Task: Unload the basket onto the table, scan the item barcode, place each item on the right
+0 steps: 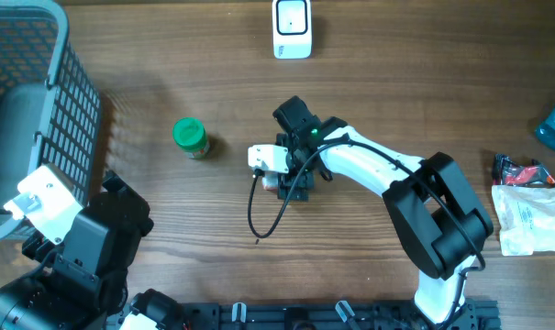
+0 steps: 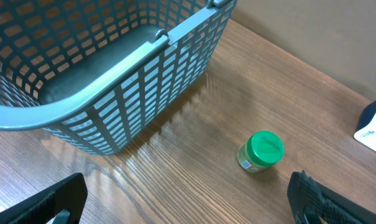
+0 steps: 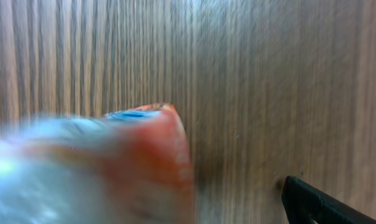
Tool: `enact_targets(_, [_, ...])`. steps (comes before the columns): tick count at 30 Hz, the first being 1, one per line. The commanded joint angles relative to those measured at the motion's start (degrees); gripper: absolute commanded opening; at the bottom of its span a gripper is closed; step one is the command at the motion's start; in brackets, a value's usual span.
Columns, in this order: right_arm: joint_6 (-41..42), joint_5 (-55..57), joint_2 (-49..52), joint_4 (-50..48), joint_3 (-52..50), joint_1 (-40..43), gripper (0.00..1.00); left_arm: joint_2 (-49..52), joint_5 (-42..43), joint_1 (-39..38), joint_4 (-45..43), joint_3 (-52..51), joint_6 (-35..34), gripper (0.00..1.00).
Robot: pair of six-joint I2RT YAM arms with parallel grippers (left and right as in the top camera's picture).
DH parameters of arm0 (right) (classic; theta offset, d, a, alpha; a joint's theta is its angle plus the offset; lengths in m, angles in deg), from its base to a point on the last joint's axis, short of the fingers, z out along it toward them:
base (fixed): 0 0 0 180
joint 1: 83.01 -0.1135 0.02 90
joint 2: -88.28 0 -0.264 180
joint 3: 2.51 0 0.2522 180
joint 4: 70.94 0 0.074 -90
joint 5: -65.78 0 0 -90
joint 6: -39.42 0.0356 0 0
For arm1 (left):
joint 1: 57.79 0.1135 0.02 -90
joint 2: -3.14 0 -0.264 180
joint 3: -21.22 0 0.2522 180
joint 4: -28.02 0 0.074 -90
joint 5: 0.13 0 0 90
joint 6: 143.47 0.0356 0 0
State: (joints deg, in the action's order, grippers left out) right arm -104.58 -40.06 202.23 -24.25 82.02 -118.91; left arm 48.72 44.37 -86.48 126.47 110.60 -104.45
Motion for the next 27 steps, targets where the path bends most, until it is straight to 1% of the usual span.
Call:
enact_targets(1, [1.2, 1.2, 0.9, -0.3, -0.3, 0.1, 1.00, 0.2, -0.1, 0.5, 0.0, 0.4, -0.9, 1.00])
enact_targets(9, [1.5, 3.0, -2.6, -0.1, -0.3, 0.1, 0.99, 0.2, -0.1, 0.5, 0.0, 0.4, -0.9, 1.00])
enact_targets(10, [1.5, 3.0, -2.6, -0.1, -0.3, 0.1, 0.92, 0.2, -0.1, 0.5, 0.0, 0.4, -0.9, 1.00])
enact_targets(11, [1.5, 3.0, -2.6, -0.4, -0.3, 0.1, 0.74, 0.2, -0.1, 0.5, 0.0, 0.4, -0.9, 1.00])
enact_targets(12, [1.6, 2.9, -2.6, -0.7, -0.3, 0.1, 0.60, 0.2, -0.1, 0.5, 0.0, 0.4, -0.9, 1.00])
enact_targets(13, [1.6, 2.9, -2.6, -1.3, -0.3, 0.1, 0.57, 0.2, -0.1, 0.5, 0.0, 0.4, -0.9, 1.00])
enact_targets(14, [1.6, 2.9, -2.6, -1.8, -0.3, 0.1, 0.60, 0.2, -0.1, 0.5, 0.0, 0.4, -0.9, 1.00])
enact_targets(15, [1.6, 2.9, -2.8, -2.0, -0.3, 0.1, 0.68, 0.2, -0.1, 0.5, 0.0, 0.4, -0.9, 1.00])
enact_targets(17, [1.6, 2.8, -2.9, -2.1, -0.3, 0.1, 0.77, 0.2, -0.1, 0.5, 0.0, 0.4, -0.9, 1.00])
enact_targets(18, [1.6, 2.4, -2.9, -2.0, -0.3, 0.1, 0.86, 0.2, -0.1, 0.5, 0.0, 0.4, -0.9, 1.00])
enact_targets(19, [1.6, 1.9, -2.9, -2.0, -0.3, 0.1, 0.90, 0.2, -0.1, 0.5, 0.0, 0.4, -0.9, 1.00])
enact_targets(20, [1.5, 1.3, -2.9, -2.0, -0.3, 0.1, 0.91, 0.2, -0.1, 0.5, 0.0, 0.4, -0.9, 1.00])
enact_targets(22, [1.4, 0.8, -2.9, -2.0, -0.2, 0.1, 0.92, 0.2, -0.1, 0.5, 0.0, 0.4, -0.9, 1.00])
enact_targets(25, [-0.5, 0.8, -2.9, -1.2, 0.3, 0.1, 0.80, 0.2, -0.1, 0.5, 0.0, 0.4, -0.9, 1.00])
enact_targets(26, [-0.5, 0.8, -2.9, -1.1, 0.4, 0.1, 0.80, 0.2, -0.1, 0.5, 0.0, 0.4, -0.9, 1.00])
enact_targets(27, [-0.4, 0.8, -2.9, -1.2, 0.5, 0.1, 0.87, 0.2, -0.1, 0.5, 0.0, 0.4, -0.9, 1.00])
